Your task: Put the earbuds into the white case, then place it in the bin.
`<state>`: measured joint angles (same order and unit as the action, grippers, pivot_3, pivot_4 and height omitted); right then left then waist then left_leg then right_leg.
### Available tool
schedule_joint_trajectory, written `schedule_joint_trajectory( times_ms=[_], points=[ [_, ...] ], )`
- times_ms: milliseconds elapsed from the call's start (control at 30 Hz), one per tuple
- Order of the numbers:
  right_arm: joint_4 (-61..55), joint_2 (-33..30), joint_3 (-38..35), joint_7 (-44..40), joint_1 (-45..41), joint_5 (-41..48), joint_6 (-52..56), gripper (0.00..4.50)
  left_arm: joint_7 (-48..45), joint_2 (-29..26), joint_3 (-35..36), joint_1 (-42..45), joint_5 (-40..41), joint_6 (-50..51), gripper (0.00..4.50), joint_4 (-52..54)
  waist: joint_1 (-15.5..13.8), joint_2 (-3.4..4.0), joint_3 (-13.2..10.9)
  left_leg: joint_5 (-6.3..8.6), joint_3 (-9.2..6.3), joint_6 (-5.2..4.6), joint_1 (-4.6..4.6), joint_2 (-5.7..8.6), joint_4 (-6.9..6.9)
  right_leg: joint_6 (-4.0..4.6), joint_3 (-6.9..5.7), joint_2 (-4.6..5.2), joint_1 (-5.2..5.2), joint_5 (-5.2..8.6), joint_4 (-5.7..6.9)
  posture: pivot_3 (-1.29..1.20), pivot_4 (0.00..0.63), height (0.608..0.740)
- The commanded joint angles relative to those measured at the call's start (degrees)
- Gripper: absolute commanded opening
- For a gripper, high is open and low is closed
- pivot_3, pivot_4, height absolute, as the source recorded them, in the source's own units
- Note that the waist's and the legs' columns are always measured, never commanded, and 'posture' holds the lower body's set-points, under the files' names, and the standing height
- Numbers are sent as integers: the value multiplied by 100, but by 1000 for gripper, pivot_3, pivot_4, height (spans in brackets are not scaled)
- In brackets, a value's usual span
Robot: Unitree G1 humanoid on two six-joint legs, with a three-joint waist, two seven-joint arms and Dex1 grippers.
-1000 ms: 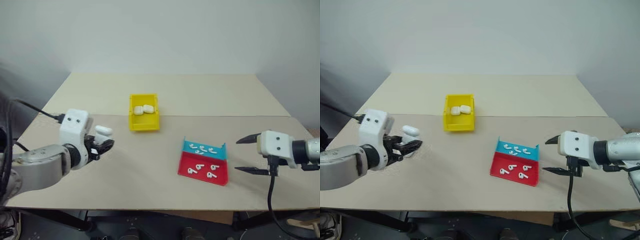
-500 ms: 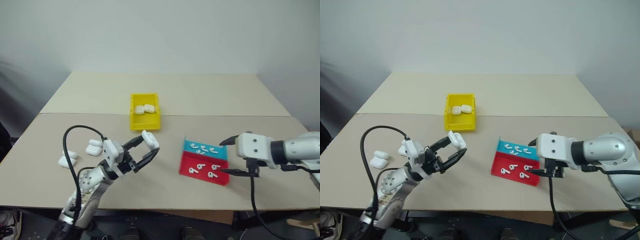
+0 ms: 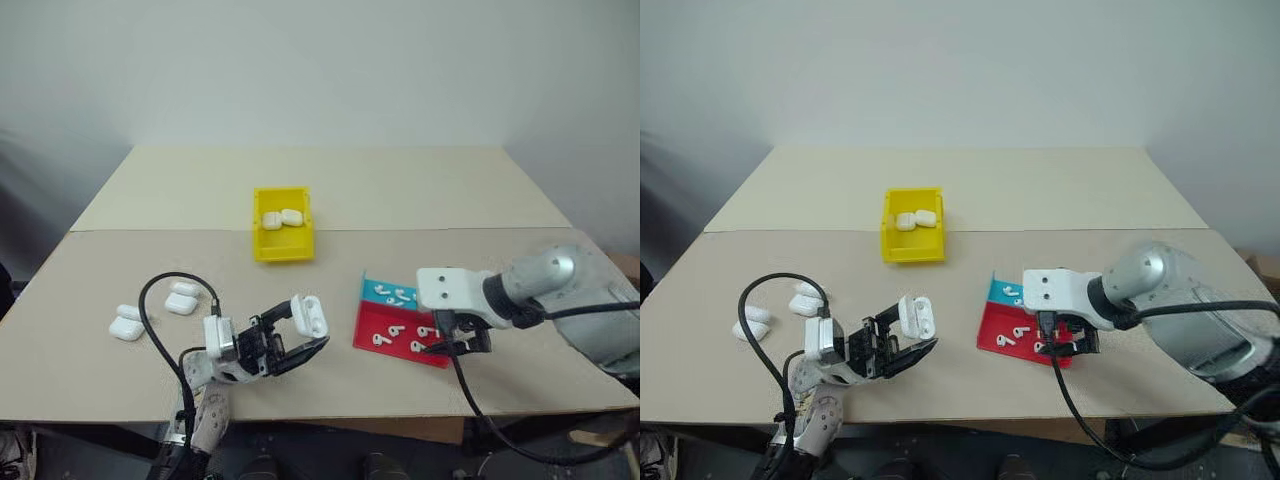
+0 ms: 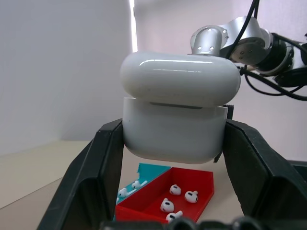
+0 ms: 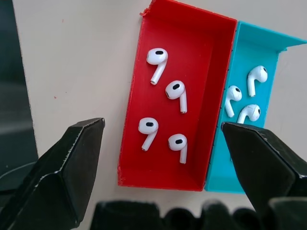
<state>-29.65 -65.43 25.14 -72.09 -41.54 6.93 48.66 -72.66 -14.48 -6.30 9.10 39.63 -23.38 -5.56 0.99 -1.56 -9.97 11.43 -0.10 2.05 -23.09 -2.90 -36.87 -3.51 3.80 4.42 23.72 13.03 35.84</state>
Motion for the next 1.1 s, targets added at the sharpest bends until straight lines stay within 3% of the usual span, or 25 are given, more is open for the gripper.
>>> schedule_joint_trajectory(
  times_ms=[33,100,267,333,1100],
  points=[
    [99,149,358,-60,-342,-320,277,3614,-180,30,86,-15,8,35,2800,185,-2,0,1,0,-1,0,-5,0,0,-2,0,-1,7,-2,3,0,150,740],
    [203,266,546,-14,-488,-474,440,2982,-214,75,97,-39,-23,11,2800,231,-7,1,2,-1,-1,-1,-19,0,0,-3,3,-1,29,-5,12,0,150,740],
    [239,357,922,-1,-589,-741,758,2982,-227,85,158,-77,-86,8,2800,398,-18,2,2,-1,-1,-1,-29,0,0,7,4,-2,39,-11,15,0,150,740],
    [214,413,999,53,-569,-810,864,2617,-199,91,171,-82,-96,44,2800,483,-17,2,2,-1,-1,-1,-29,0,0,7,4,-2,39,-11,15,0,150,740],
    [369,709,1391,520,-265,-872,1335,2617,-116,91,239,-81,-199,254,2800,735,-6,2,3,-1,-1,-2,-25,0,-1,5,4,-4,38,-10,17,0,150,740]
  ],
)
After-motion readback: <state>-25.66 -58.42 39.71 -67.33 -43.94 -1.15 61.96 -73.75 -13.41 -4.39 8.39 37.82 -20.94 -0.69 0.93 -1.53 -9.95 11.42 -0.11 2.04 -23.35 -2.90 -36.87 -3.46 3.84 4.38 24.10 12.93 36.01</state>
